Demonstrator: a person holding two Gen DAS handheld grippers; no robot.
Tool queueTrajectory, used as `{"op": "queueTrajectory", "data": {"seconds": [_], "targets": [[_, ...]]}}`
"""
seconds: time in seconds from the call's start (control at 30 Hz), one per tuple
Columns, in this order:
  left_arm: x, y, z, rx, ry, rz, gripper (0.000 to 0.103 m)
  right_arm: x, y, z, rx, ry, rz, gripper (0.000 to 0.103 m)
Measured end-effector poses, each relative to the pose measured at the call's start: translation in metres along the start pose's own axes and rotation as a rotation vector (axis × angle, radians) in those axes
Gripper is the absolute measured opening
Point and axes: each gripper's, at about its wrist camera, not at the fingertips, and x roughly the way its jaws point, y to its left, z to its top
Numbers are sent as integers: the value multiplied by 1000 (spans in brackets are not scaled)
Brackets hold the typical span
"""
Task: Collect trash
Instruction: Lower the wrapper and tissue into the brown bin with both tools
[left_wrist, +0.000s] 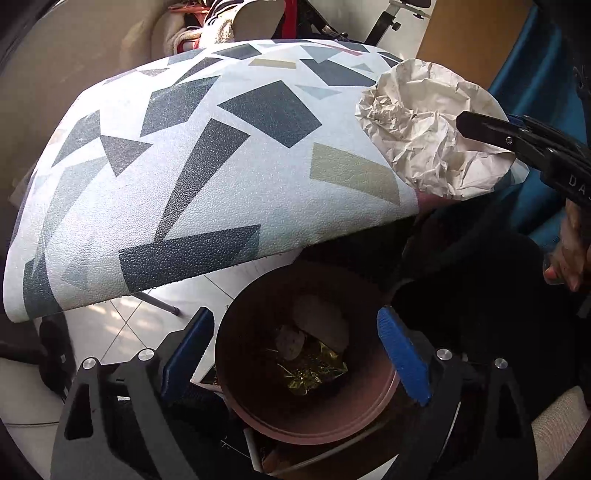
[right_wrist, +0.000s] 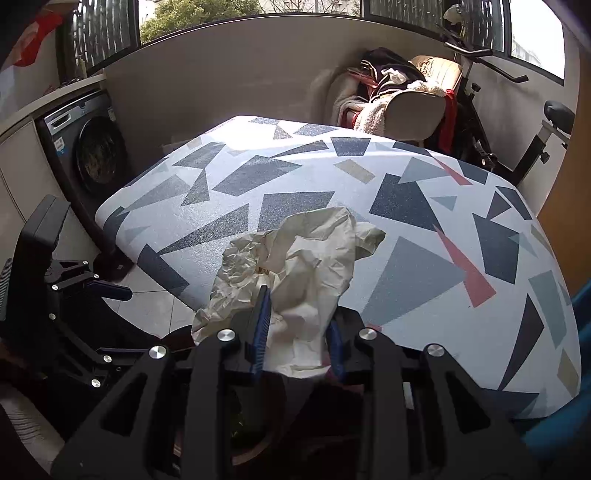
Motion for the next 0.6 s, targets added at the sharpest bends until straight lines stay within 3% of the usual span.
{"op": "queueTrajectory", "data": {"seconds": [0.13, 0.33, 0.43, 0.6], "targets": [[-36, 12, 9, -58, -145, 38, 97, 2, 9, -5, -36, 31, 36, 30], [-74, 28, 20, -118, -278, 86, 97, 9, 28, -20, -90, 86, 85, 31], [-88, 36, 22, -135, -320, 104, 97, 15, 41, -28, -121, 125, 117, 31], [-95, 43, 20, -165, -324, 116, 97, 24, 62, -37, -169, 174, 157, 31]]}}
